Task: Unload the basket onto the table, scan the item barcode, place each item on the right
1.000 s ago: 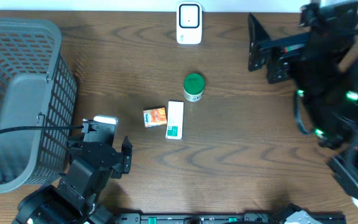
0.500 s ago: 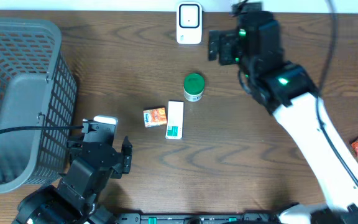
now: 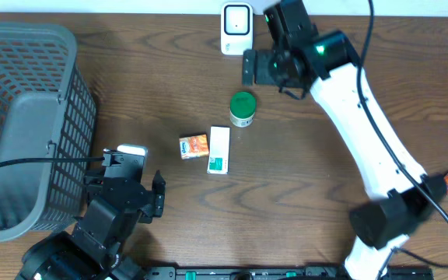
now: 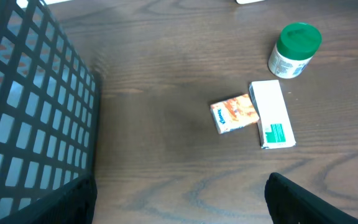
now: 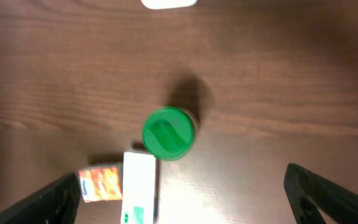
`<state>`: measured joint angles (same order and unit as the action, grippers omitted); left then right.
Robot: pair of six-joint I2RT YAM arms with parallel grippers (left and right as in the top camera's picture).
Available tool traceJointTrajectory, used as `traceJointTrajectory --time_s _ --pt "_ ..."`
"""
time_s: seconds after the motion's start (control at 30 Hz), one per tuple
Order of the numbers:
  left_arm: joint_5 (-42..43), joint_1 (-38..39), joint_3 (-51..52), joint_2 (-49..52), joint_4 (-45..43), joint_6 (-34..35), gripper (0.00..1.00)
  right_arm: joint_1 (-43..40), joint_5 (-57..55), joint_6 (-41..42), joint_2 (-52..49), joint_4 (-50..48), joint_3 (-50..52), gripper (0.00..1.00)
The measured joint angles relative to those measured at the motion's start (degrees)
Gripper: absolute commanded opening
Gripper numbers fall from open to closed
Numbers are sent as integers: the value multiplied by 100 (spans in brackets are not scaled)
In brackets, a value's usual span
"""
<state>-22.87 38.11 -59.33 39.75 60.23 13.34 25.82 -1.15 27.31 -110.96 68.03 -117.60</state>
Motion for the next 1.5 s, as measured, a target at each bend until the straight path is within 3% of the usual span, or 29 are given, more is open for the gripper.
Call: traceJointTrajectory --time_s 0.13,0.27,1.5 --pt "2 0 0 0 0 0 85 0 79 42 -734 673 -876 99" --pt "2 0 0 0 0 0 85 2 192 72 -1344 962 -1040 99" --pt "2 0 0 0 2 0 85 243 439 389 -2911 601 -1099 99"
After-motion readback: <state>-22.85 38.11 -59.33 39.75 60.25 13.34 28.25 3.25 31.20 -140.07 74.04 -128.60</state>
